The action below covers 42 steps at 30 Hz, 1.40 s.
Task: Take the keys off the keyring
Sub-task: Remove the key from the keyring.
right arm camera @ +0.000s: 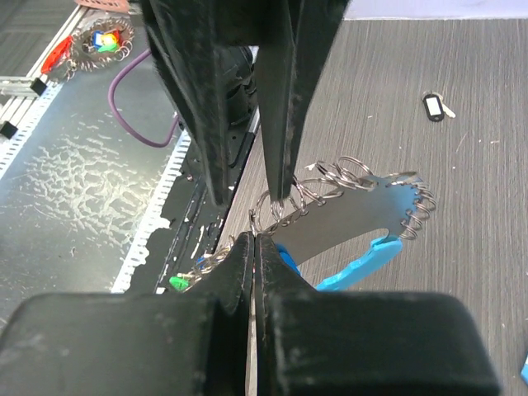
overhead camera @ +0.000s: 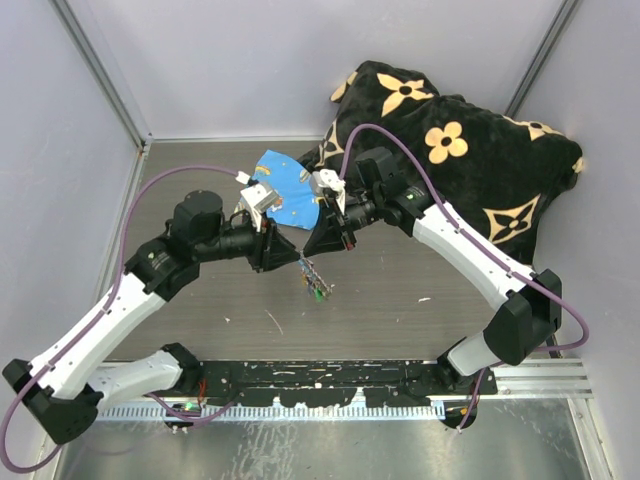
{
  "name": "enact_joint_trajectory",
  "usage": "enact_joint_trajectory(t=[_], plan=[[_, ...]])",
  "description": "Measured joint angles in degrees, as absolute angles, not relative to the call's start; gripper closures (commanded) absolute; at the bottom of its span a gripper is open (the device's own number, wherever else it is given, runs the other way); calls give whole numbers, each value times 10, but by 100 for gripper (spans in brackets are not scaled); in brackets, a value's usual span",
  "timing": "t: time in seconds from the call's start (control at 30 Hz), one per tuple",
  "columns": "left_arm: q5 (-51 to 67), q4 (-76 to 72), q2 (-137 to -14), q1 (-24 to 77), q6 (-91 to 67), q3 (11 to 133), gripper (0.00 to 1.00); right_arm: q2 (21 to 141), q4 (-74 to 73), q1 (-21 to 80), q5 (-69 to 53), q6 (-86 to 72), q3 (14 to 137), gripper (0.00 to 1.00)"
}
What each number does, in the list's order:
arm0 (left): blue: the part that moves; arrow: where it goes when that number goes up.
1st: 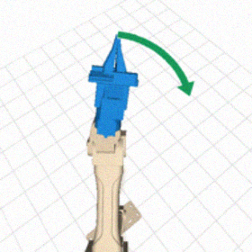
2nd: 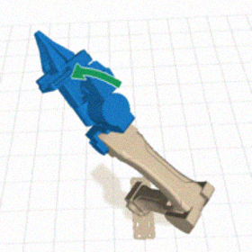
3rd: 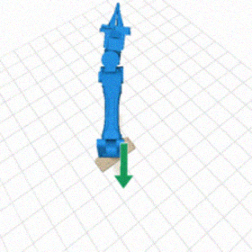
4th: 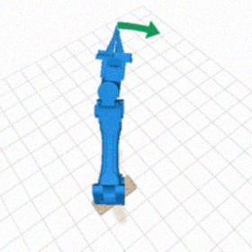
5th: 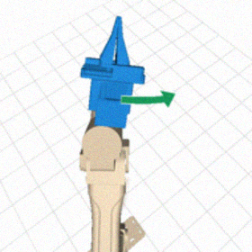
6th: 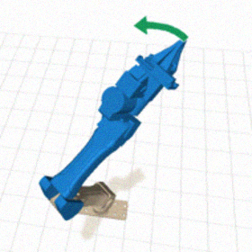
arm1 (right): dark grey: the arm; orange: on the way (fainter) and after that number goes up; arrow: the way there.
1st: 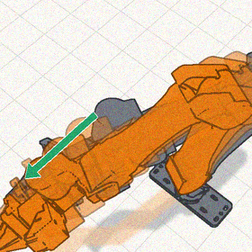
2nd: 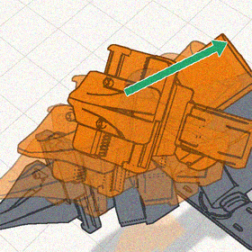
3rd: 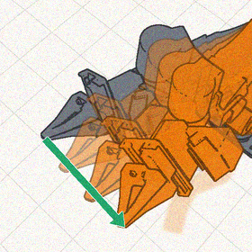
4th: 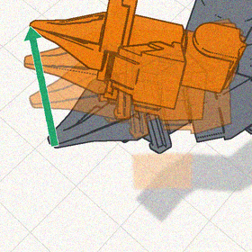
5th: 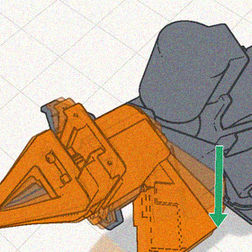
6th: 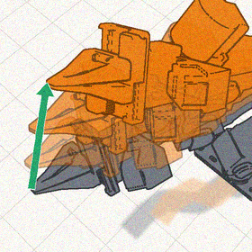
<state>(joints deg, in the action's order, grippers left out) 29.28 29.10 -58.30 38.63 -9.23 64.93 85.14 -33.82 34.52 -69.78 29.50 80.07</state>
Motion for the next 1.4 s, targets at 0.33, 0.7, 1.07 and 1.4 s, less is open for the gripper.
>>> enact_joint_trajectory(t=[0.33, 0.7, 1.07, 1.4], plan=[[262, 136, -472, 386, -200, 499, 58, 851, -321, 336, -703, 267, 788, 99], [257, -8, -481, 386, -247, 420, 70, 851, -308, 335, -709, 251, 787, 99], [256, -46, -495, 386, -258, 420, 75, 851, -304, 333, -711, 246, 782, 99], [267, -52, -501, 386, -261, 420, 76, 851, -304, 331, -711, 237, 781, 99]])
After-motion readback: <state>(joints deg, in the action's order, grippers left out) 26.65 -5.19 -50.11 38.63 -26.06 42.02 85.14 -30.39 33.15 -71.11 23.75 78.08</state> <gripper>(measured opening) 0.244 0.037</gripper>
